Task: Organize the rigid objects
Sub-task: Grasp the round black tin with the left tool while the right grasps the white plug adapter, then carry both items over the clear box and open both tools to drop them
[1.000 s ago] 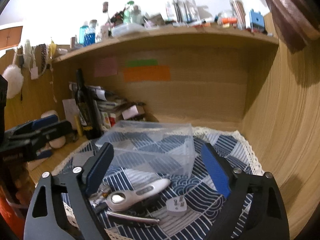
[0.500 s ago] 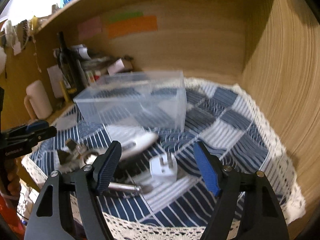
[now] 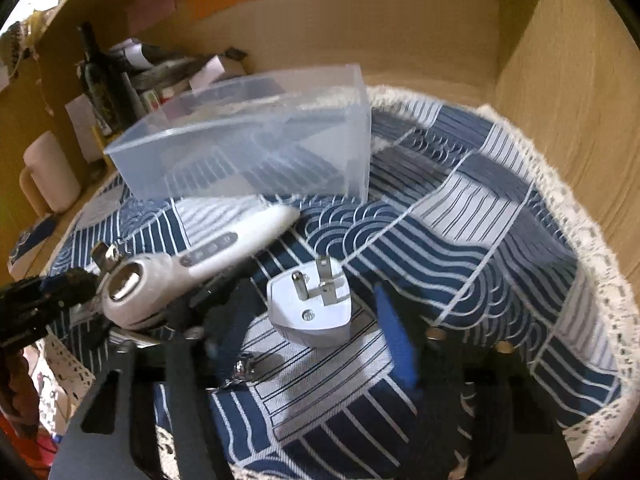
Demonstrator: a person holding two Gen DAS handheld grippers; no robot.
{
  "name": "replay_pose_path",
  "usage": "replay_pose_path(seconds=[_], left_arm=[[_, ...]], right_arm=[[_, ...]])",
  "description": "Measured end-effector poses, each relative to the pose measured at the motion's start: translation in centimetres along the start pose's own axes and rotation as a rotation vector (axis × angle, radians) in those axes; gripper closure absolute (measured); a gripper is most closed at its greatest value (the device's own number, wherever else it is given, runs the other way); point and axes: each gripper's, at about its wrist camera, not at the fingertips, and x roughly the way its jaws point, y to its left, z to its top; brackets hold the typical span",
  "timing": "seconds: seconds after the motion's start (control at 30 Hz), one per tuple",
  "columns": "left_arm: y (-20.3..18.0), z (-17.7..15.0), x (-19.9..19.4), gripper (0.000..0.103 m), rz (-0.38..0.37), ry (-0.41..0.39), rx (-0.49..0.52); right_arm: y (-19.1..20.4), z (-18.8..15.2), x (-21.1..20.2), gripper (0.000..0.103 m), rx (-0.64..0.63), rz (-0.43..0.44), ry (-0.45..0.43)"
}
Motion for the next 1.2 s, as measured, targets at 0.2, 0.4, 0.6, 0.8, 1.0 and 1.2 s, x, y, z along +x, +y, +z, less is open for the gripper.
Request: replay_pose_path(seconds=[0.2,0.4,0.6,0.8,1.0,1.2], left_arm=[[0.4,0.3,-0.8,0.069,0.011,-0.03,-0.011],[0.7,2.2,-3.1,0.069,0.03,-0.117,-0.003],[0.4,5.3,-4.6,0.069,0.036,-0.189,0.022],[-0.5,9.2,-5.3,0.069,0.034,-0.244,0.055],[-1.2,13.3,-4.1,0.069,0.019,-0.249,0.072],[-1.6,16.6,-0.6,0.07,0.021,-0.182,0.075]], right_arm=[[-0.1,-0.1,-0.7,0.066,0.01,0.008,-0.037],[-0.1,1.2,-2.5,0.066,0.005,0.005,-0.1],[0.5,4.2,-4.8,0.066,-0.029,-0.002,-0.197],[1.2,7.5,-6.5,0.066,-0.078,-0.036,-0.299],[1.8,11.5,-6.9,0.066,-0.113,-0.026,-0.355],[2.7,14.4,-4.2,0.067,-0.141,0.003,-0.317]])
